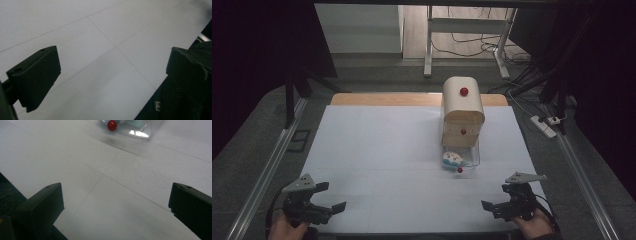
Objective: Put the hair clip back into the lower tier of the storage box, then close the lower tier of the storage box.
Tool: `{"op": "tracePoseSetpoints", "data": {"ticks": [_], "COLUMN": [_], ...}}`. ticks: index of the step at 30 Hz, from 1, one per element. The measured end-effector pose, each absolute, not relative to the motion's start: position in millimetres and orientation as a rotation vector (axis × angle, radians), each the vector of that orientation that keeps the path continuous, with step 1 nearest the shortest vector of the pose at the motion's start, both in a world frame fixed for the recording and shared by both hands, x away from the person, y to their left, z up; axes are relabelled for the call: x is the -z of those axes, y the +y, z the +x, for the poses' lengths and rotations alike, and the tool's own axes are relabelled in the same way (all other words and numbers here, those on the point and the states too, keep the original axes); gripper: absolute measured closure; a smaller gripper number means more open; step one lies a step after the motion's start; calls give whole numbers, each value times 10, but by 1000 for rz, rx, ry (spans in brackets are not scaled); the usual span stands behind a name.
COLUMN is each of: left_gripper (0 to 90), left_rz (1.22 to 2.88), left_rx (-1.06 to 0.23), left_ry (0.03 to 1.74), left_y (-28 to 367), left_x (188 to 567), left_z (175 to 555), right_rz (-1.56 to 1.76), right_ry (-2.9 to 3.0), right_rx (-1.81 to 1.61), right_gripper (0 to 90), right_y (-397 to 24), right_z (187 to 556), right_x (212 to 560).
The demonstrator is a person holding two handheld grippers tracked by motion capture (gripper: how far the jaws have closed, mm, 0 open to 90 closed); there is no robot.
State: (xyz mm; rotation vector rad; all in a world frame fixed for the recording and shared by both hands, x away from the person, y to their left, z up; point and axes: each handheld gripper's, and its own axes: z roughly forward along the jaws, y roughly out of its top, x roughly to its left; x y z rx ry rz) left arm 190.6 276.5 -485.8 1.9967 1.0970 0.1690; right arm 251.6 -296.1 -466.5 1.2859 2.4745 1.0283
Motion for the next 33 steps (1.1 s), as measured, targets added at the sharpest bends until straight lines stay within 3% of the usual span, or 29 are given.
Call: {"op": "tracePoseSetpoints", "data": {"ticks": [33], "left_gripper": [9], "left_rz": [2023], "left_rx": [-159], "left_ry": [1091], "left_y": [2742], "left_x": [4865], "left_z": [1918], "right_rz": [1224], "right_ry": [2441], "right_rx": [-1061], "right_gripper": [0], "right_y": [-2922], "right_z": [2480], "right_x": [4631]}}
